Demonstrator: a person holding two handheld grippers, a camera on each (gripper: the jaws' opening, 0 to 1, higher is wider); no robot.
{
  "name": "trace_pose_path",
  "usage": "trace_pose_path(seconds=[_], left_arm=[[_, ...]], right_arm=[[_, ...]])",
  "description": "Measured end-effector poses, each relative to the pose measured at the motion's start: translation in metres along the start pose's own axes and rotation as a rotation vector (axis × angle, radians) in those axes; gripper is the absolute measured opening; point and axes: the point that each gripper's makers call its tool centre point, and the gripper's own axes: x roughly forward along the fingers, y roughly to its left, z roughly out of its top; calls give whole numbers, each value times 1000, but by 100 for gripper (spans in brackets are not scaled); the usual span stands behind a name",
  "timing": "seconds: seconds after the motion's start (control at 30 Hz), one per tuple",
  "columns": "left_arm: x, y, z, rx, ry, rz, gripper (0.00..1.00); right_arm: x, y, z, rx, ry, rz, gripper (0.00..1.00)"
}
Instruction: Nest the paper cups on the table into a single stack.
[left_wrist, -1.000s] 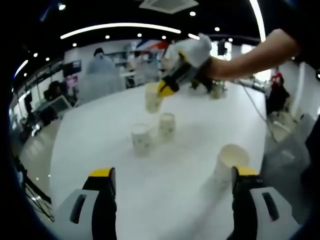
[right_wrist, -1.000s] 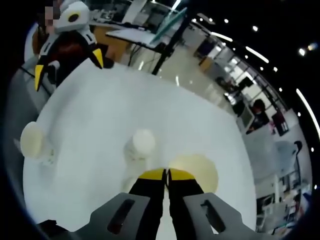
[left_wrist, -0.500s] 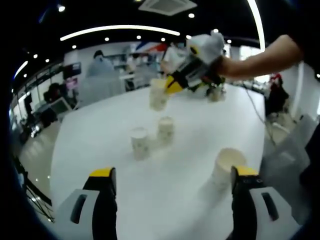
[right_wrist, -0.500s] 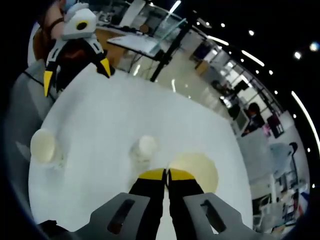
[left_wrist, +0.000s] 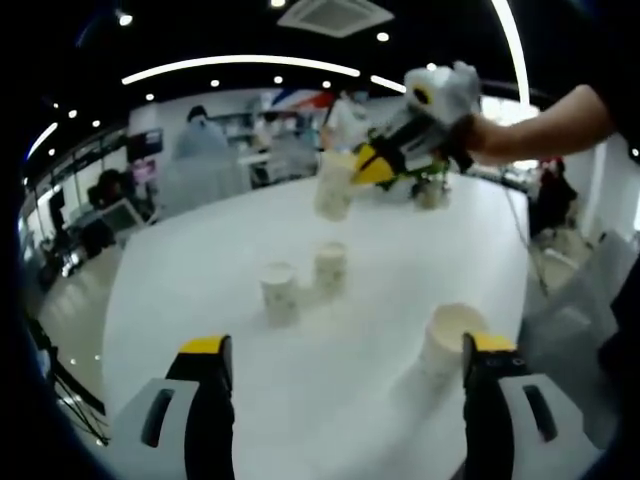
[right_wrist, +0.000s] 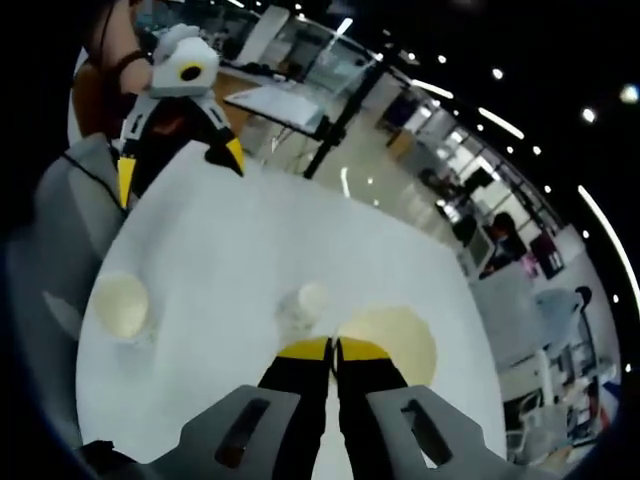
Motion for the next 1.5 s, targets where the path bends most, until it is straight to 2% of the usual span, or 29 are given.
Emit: trace_pose_path(seconds=[0.4,0.93,1.5], left_arm=[[0,-5,2,10,-10,-14,95],[-1,-6,0,14,-12,-19,95],[-2,-6,-5,1,-13,-18,95]], right_arm=[[-23,16,19,15,-55,-2,0],[-38,41,38,-6,-107,37,0],[-61,52,62,78,-192,48,0]])
